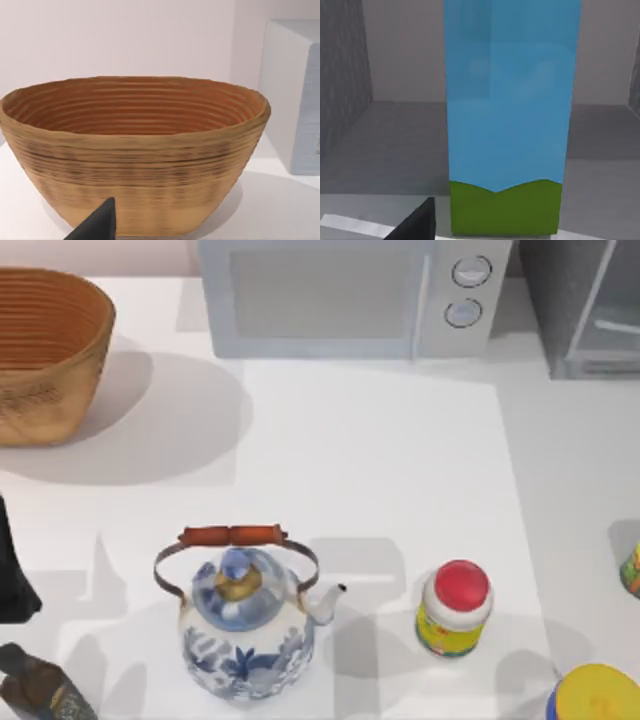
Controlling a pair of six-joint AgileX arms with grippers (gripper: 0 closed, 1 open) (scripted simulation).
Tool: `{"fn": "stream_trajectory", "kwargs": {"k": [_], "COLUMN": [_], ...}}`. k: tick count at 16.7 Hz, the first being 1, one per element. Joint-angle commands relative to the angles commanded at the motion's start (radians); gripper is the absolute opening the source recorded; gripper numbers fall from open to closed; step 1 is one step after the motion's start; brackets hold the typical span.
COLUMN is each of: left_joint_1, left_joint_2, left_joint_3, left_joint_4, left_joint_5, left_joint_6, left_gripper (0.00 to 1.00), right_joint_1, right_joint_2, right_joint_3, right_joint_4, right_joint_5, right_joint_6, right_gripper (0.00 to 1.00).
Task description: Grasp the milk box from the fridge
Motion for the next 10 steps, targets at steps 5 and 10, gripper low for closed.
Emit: {"fn": "stream_trajectory", "kwargs": {"k": [5, 10], "left_joint_1": [0.000, 0.000], "left_joint_2": [0.000, 0.000], "left_joint_3": [0.000, 0.000], "left_joint_4": [0.000, 0.000], "left_joint_5": [0.000, 0.000], "left_joint_6": [0.000, 0.000], "left_gripper": [1.00, 1.00], "right_joint_1": [0.095, 0.120], "right_joint_2": [0.116, 0.135], "right_joint_3": [0.298, 0.355], "right_joint_4": [-0.184, -0.229], "right_joint_5": [0.116, 0.145], "right_joint_6": [-0.004, -0.005], "right_gripper": [1.00, 1.00]}}
